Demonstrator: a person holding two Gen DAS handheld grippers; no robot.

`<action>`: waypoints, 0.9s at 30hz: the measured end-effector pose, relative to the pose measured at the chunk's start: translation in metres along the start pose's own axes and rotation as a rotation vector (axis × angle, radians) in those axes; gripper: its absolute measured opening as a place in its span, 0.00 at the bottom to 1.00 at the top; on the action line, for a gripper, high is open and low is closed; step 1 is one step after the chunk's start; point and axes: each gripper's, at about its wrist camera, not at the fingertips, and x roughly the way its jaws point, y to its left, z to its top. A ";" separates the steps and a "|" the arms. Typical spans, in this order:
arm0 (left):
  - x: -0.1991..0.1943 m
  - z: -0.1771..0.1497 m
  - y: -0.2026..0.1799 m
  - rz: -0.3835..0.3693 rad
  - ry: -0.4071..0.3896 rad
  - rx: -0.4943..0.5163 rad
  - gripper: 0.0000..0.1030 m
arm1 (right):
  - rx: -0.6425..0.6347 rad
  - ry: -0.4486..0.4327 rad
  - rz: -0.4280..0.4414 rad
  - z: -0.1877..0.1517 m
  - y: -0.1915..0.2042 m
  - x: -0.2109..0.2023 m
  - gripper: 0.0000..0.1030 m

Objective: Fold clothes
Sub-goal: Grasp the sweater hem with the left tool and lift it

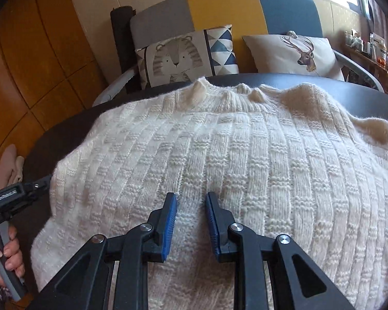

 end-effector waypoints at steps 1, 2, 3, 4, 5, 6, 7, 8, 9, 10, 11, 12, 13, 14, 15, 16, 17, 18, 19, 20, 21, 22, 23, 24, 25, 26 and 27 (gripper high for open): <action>0.002 0.002 -0.001 -0.003 0.003 -0.012 0.24 | 0.013 0.004 0.003 0.001 -0.002 -0.002 0.22; 0.004 0.004 -0.002 -0.007 0.007 -0.023 0.26 | 0.028 0.001 0.001 0.004 -0.004 -0.009 0.22; 0.007 0.006 -0.003 -0.010 0.010 -0.035 0.28 | 0.041 -0.011 -0.012 0.007 -0.007 -0.017 0.22; 0.008 0.008 -0.004 -0.019 0.009 -0.046 0.28 | 0.049 -0.022 -0.043 0.010 -0.012 -0.026 0.22; 0.007 0.009 -0.005 -0.035 -0.001 -0.056 0.28 | 0.056 -0.022 -0.086 0.012 -0.019 -0.032 0.22; 0.006 0.010 -0.006 -0.048 -0.013 -0.062 0.28 | 0.064 -0.014 -0.134 0.014 -0.027 -0.036 0.22; 0.005 0.010 -0.007 -0.057 -0.029 -0.062 0.29 | 0.076 -0.006 -0.176 0.015 -0.037 -0.040 0.22; 0.005 0.011 -0.009 -0.068 -0.039 -0.061 0.29 | 0.088 -0.002 -0.211 0.015 -0.047 -0.042 0.22; 0.006 0.010 -0.011 -0.081 -0.042 -0.058 0.33 | 0.106 0.005 -0.243 0.015 -0.058 -0.043 0.22; 0.008 0.010 -0.015 -0.093 -0.041 -0.055 0.37 | 0.133 0.012 -0.253 0.013 -0.069 -0.043 0.22; 0.012 0.010 -0.019 -0.101 -0.030 -0.051 0.39 | 0.166 0.017 -0.248 0.010 -0.080 -0.041 0.22; 0.016 0.011 -0.023 -0.104 -0.016 -0.048 0.41 | 0.183 0.011 -0.243 0.008 -0.085 -0.041 0.22; 0.020 0.011 -0.027 -0.100 0.000 -0.046 0.42 | 0.188 -0.005 -0.237 0.006 -0.086 -0.042 0.22; 0.027 0.011 -0.031 -0.089 0.022 -0.043 0.42 | 0.194 -0.021 -0.231 0.005 -0.087 -0.043 0.22; 0.034 0.011 -0.035 -0.069 0.044 -0.043 0.42 | 0.199 -0.031 -0.229 0.004 -0.086 -0.045 0.22; 0.041 0.013 -0.039 -0.045 0.063 -0.049 0.42 | 0.206 -0.041 -0.228 0.005 -0.085 -0.048 0.22; 0.046 0.014 -0.042 -0.028 0.073 -0.051 0.42 | 0.214 -0.056 -0.228 0.004 -0.084 -0.053 0.22; 0.047 0.014 -0.045 -0.022 0.071 -0.046 0.42 | 0.221 -0.068 -0.246 0.003 -0.085 -0.058 0.22; 0.048 0.015 -0.049 -0.011 0.070 -0.024 0.37 | 0.227 -0.076 -0.277 0.001 -0.087 -0.064 0.22; 0.049 0.016 -0.057 0.007 0.071 0.022 0.28 | 0.235 -0.076 -0.310 -0.001 -0.090 -0.067 0.22; 0.050 0.017 -0.064 0.025 0.073 0.068 0.21 | 0.246 -0.067 -0.335 -0.005 -0.096 -0.068 0.22; 0.050 0.017 -0.072 0.044 0.068 0.112 0.15 | 0.268 -0.067 -0.331 -0.010 -0.102 -0.068 0.22; 0.047 0.018 -0.080 0.056 0.054 0.144 0.14 | 0.296 -0.074 -0.312 -0.015 -0.110 -0.070 0.22; 0.044 0.018 -0.087 0.054 0.042 0.161 0.12 | 0.325 -0.082 -0.292 -0.020 -0.118 -0.072 0.22; 0.040 0.018 -0.094 0.046 0.028 0.173 0.12 | 0.355 -0.098 -0.276 -0.023 -0.123 -0.075 0.22; 0.035 0.019 -0.102 0.032 0.013 0.177 0.11 | 0.383 -0.117 -0.259 -0.027 -0.128 -0.079 0.22; 0.029 0.020 -0.111 0.018 0.000 0.186 0.11 | 0.409 -0.134 -0.240 -0.030 -0.132 -0.081 0.22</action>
